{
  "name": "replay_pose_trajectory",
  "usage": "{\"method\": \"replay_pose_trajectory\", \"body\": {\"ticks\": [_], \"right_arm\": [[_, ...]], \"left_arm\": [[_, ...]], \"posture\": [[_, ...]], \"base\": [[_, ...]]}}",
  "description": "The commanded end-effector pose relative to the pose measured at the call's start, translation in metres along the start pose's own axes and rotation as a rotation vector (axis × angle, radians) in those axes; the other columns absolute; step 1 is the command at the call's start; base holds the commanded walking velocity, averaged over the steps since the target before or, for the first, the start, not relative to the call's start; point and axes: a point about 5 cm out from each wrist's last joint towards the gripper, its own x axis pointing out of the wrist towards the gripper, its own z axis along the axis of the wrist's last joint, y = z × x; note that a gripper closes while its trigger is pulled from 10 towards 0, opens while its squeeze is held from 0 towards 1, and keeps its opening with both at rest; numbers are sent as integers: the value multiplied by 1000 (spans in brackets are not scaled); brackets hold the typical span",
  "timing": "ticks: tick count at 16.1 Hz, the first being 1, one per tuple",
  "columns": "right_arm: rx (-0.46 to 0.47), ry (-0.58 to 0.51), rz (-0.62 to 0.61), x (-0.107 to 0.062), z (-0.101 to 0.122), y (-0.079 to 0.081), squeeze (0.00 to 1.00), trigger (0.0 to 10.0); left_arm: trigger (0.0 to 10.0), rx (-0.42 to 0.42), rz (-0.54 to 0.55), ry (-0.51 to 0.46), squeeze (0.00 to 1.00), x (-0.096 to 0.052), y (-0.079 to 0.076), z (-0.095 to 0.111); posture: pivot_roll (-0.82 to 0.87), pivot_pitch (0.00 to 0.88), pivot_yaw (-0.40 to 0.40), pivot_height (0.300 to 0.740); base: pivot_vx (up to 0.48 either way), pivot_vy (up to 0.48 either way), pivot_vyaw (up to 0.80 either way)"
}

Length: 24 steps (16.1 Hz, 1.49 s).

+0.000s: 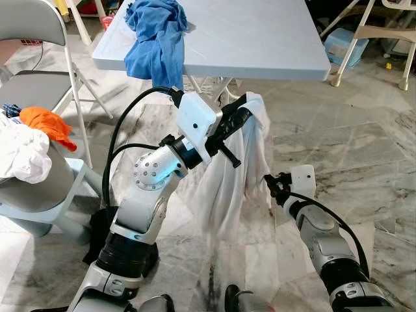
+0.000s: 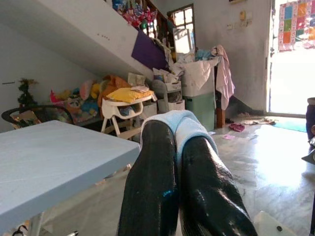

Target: Hang hanger

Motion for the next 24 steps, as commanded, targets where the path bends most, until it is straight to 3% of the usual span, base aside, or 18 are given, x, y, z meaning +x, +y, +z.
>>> {"method": "replay_pose_trajectory", "body": {"ticks": [1,4,7,11,15,16,17,18,19,20,24], "right_arm": [[4,19,-21,-4,-6,-9,0,0],[-31,18,-29,-8,-6,-18,0,0],[-69,-6,-89,-15,2,-43,0,0],[-83,-27,-94,-19,11,-58,0,0],[-86,-35,-36,-21,9,-50,0,0],[-82,-37,18,-21,7,-41,0,0],[-83,-30,95,-22,5,-31,0,4039],[-121,7,245,-25,-2,-14,0,10000],[-132,24,324,-28,-4,-8,671,10000],[-133,29,384,-31,-4,-5,1000,10000],[-144,89,519,-43,-1,-12,1000,10000]], "left_arm": [[10000,17,-17,3,0,-1,-2,0],[10000,29,-29,23,0,-4,-1,-3],[10000,50,-24,103,0,-18,6,-19],[10000,53,-23,149,0,-28,11,-27],[10000,22,32,213,0,-39,13,-45],[10000,8,26,229,0,-44,9,-50],[10000,2,12,234,0,-46,5,-52],[10000,12,-18,237,0,-44,2,-53],[10000,18,-30,239,0,-43,2,-53],[10000,28,-44,247,0,-41,3,-54],[10000,11,-62,301,0,-50,1,-67]], "posture": [[43,198,-6,740],[41,200,-6,740],[38,196,-4,740],[36,195,-4,740],[32,192,-9,740],[30,192,-11,740],[30,192,-11,740],[30,192,-11,740],[30,192,-11,740],[35,195,-10,740],[31,205,-3,740]], "base": [[0,0,0],[0,0,0],[0,0,0],[0,0,0],[0,0,0],[0,0,0],[0,0,0],[0,0,0],[0,0,0],[0,0,0],[0,0,0]]}}
